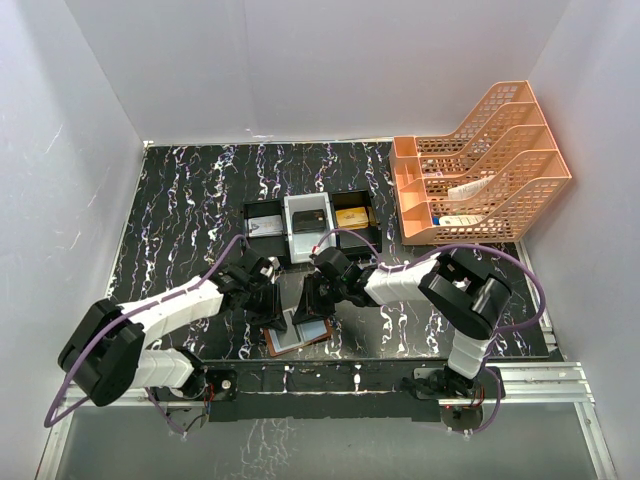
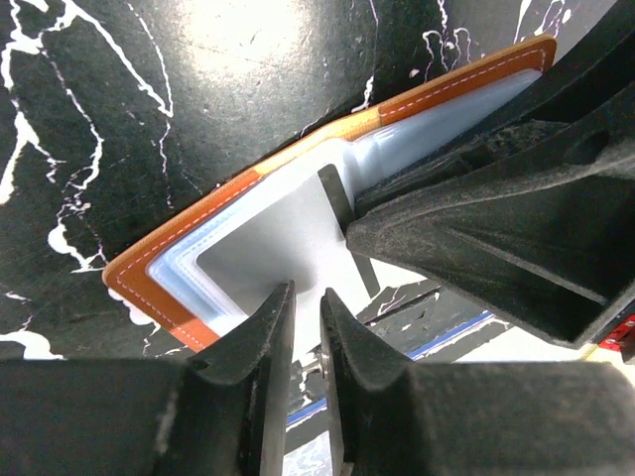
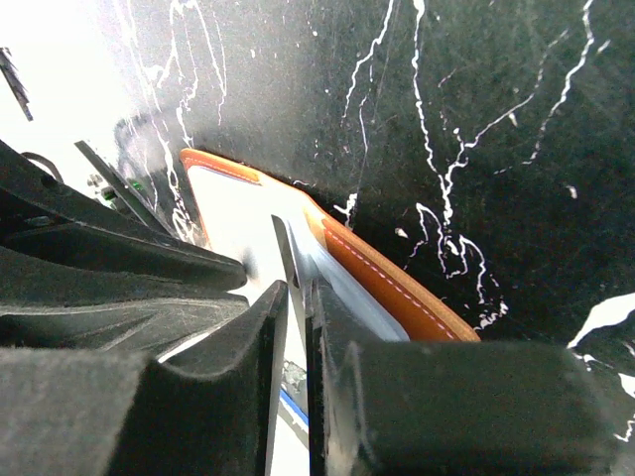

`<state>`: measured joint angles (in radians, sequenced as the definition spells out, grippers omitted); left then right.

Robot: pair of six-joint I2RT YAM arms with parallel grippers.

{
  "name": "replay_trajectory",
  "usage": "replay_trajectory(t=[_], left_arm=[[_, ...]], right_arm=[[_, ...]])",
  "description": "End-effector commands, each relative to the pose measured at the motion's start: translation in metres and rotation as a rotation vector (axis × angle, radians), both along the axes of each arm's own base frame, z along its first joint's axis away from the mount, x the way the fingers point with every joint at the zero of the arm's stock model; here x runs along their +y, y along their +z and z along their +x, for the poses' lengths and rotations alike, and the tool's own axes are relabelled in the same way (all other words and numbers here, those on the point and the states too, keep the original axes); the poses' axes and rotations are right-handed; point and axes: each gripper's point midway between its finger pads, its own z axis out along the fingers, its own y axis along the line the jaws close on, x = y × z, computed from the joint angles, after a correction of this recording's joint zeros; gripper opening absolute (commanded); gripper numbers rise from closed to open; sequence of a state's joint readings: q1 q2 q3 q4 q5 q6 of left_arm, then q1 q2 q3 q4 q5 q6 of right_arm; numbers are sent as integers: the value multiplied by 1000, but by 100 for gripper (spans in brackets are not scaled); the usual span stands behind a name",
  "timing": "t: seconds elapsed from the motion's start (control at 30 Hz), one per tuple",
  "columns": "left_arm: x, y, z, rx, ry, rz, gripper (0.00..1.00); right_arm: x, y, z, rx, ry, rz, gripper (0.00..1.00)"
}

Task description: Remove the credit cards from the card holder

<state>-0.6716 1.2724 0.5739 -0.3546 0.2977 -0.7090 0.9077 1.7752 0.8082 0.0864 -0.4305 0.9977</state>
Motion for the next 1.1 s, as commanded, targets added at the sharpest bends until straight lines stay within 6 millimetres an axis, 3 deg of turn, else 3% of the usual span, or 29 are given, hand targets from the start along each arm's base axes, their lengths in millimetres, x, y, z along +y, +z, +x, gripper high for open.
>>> replay_trajectory(t=[0.0, 0.27, 0.47, 0.7, 0.9, 1.07], left_arm=[[16, 6, -3, -18, 13, 72, 19], [16, 18, 1, -42, 25, 68, 27], [10, 9, 0, -27, 29, 37, 25], [21, -3, -7, 10, 34, 99, 22], [21, 10, -1, -22, 37, 100, 31], [23, 9, -2, -14, 32, 118, 34]], right_arm=[[-19, -23, 0, -3, -48, -119, 13], [-23, -25, 0, 5, -66, -132, 12], [-20, -24, -1, 12, -55, -114, 12], [-16, -22, -1, 10, -45, -94, 14], [-16, -23, 0, 14, -46, -97, 15], [-16, -24, 0, 16, -48, -100, 15]])
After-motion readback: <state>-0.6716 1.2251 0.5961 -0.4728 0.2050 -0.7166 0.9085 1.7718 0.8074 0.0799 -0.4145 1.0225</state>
